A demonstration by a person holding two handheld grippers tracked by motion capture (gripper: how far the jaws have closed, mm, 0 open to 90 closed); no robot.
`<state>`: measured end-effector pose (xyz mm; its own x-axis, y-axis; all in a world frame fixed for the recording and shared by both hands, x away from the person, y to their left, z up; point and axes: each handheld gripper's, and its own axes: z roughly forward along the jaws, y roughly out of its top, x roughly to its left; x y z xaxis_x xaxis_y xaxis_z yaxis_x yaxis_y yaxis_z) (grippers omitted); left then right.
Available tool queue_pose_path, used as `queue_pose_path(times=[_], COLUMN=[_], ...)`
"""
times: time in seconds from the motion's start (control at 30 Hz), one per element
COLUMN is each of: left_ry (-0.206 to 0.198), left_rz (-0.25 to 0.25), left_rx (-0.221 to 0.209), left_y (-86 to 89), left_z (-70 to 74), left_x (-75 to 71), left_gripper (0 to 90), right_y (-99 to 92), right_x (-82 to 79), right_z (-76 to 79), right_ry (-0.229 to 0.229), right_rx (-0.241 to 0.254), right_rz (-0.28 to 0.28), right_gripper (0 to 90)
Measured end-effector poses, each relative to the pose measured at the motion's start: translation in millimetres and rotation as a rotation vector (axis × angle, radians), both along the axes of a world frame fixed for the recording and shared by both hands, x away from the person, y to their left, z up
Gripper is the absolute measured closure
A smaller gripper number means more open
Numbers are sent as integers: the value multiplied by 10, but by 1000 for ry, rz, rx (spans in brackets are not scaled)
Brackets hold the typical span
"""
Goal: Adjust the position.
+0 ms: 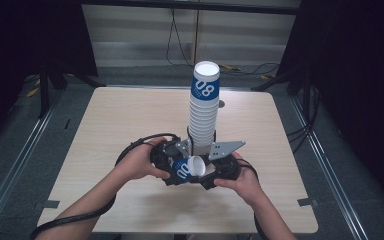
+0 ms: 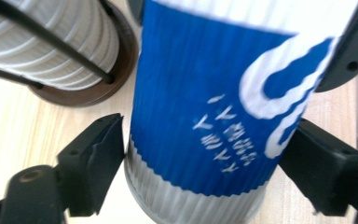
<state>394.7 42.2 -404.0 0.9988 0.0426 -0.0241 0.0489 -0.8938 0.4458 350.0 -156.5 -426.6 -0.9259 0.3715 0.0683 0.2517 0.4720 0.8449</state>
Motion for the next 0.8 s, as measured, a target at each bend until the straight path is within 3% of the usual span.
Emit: queue_pose_path(times=[0.37, 0.8], left_ry=[32, 55], left_rz=[36, 73], left_rx=[-20, -93], left_y=[142, 296], left_z=[-52, -95], left_x=[51, 71], left_gripper=[155, 160], right_y=[-36, -76], right_x=[5, 12], right_z=[14, 26], right_ry=[-9, -5], right_rx=[14, 40], right_rz=[-15, -30], right_gripper=[277, 276])
